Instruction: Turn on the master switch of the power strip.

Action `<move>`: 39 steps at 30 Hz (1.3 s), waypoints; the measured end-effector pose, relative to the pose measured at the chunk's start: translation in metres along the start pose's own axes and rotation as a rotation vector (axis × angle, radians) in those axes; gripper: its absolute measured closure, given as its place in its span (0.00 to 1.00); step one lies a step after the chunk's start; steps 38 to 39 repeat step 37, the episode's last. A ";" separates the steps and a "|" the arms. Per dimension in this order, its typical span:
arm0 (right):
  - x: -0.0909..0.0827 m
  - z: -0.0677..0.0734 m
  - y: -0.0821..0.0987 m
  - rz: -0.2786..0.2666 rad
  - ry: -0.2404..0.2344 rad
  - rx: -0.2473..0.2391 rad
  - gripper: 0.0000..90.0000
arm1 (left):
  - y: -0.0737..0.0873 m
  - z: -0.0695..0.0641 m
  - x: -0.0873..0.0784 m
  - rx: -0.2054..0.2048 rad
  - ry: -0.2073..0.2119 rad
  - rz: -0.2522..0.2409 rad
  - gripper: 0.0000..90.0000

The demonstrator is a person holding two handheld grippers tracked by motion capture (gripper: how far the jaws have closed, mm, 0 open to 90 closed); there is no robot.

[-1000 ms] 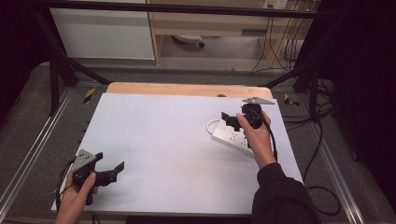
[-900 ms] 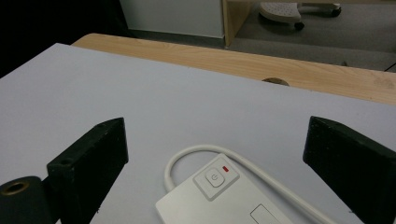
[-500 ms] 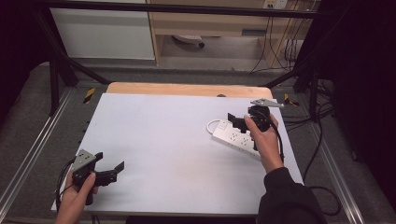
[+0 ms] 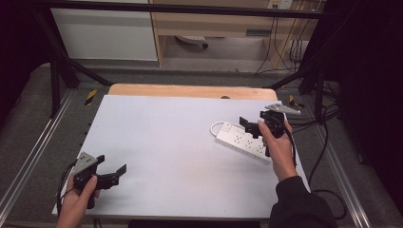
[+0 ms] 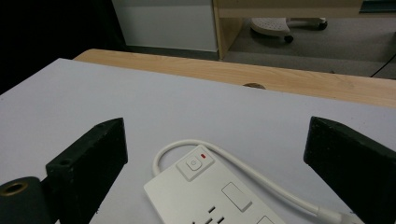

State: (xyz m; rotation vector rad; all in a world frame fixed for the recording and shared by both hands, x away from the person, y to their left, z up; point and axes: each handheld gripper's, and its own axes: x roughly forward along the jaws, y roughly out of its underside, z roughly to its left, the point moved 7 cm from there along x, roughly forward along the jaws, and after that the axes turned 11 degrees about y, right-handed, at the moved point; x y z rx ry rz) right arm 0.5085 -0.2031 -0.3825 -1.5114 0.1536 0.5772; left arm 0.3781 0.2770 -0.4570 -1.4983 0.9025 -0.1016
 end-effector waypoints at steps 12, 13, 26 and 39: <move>-0.013 -0.007 0.006 -0.013 -0.003 0.001 0.07 | 0.000 0.000 -0.001 -0.004 -0.004 -0.003 0.07; -0.015 -0.008 0.006 -0.012 -0.003 0.000 0.07 | 0.000 0.000 -0.001 -0.004 -0.005 -0.005 0.07; -0.041 -0.020 0.029 -0.055 0.020 -0.015 0.08 | 0.000 -0.001 0.000 -0.003 0.001 -0.002 0.07; -0.069 -0.036 0.100 0.016 0.093 -0.047 0.06 | 0.000 -0.002 0.000 -0.007 0.003 -0.001 0.07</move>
